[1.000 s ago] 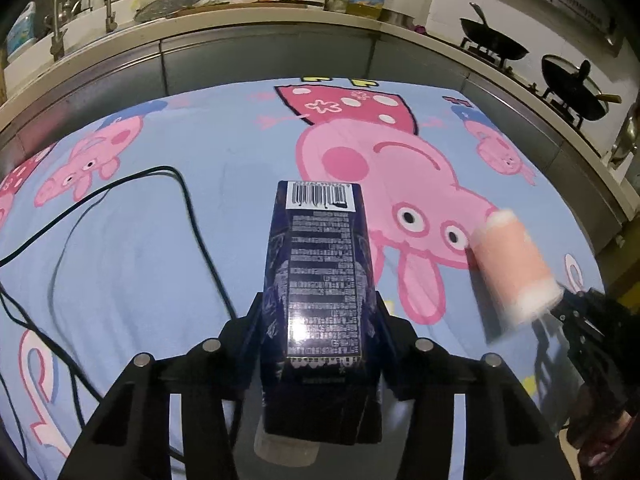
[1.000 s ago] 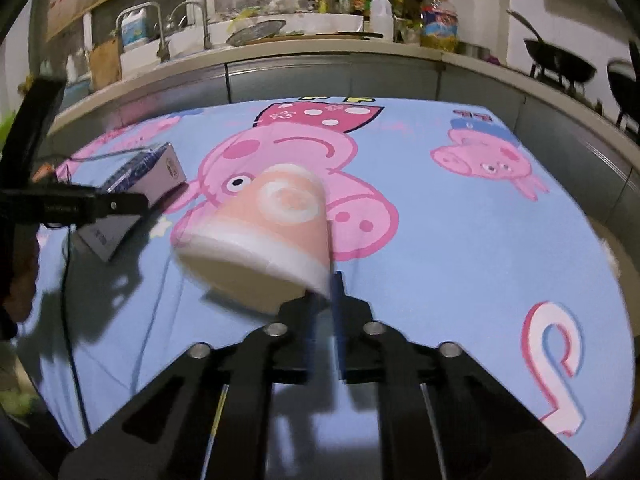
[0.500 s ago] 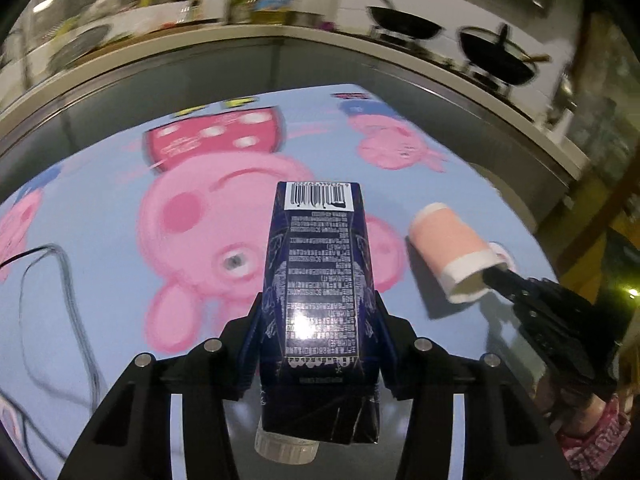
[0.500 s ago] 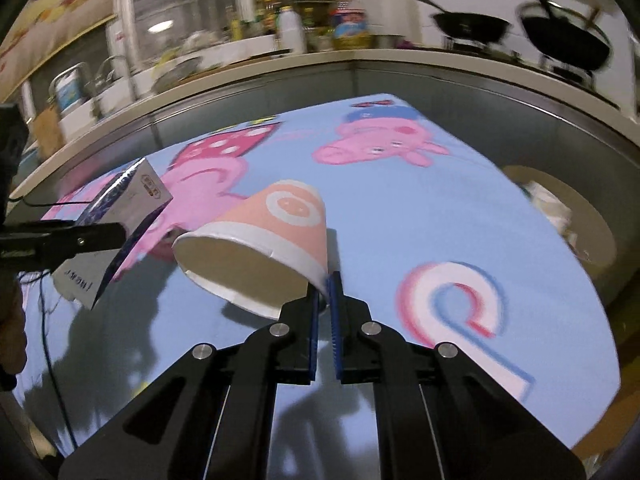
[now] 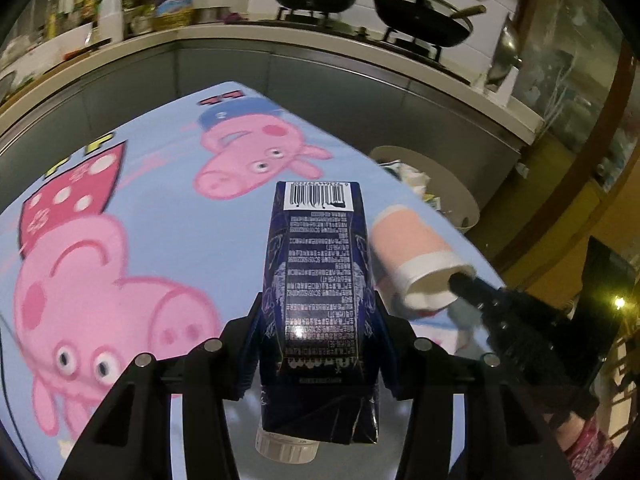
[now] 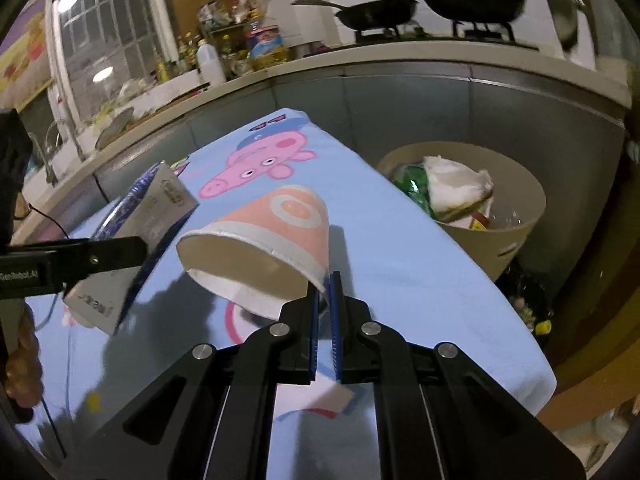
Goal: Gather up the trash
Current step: 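Carry the blue carton with the left tool while the right tool carries the cup toward the bin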
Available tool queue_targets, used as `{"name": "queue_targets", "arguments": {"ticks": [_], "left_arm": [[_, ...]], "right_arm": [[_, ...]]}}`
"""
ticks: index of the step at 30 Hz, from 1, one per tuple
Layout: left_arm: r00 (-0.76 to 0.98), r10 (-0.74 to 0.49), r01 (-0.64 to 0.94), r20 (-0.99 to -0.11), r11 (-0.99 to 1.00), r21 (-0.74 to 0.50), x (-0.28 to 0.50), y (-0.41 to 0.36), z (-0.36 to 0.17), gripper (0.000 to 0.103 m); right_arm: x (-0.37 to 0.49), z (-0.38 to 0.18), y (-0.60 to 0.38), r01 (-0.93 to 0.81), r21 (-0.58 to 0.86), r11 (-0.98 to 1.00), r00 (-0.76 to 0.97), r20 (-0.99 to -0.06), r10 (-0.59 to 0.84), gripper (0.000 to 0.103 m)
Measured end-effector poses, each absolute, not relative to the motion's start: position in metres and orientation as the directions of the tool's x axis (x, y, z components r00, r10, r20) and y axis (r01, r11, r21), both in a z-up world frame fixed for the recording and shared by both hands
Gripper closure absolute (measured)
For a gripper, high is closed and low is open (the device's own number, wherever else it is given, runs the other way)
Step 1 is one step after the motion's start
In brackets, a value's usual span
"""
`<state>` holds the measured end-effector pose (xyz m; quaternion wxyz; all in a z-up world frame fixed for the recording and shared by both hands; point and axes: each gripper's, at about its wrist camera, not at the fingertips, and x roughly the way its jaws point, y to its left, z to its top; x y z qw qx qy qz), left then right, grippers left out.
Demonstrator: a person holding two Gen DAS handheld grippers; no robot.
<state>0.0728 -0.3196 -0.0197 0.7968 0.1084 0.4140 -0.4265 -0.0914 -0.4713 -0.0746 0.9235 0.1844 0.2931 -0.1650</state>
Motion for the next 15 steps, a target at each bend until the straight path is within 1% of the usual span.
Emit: {"name": "queue_targets", "arguments": {"ticks": [8, 15], "left_arm": [[0.263, -0.585, 0.781, -0.767, 0.596, -0.187, 0.063, -0.343, -0.026, 0.054], [0.238, -0.604, 0.803, -0.761, 0.563, -0.196, 0.06, -0.363, -0.018, 0.054]], "right_arm": [[-0.092, -0.076, -0.482, 0.405, 0.252, 0.879, 0.781, -0.596, -0.189, 0.098], [-0.103, -0.076, -0.494, 0.426, 0.274, 0.862, 0.792, -0.574, -0.209, 0.098]]}}
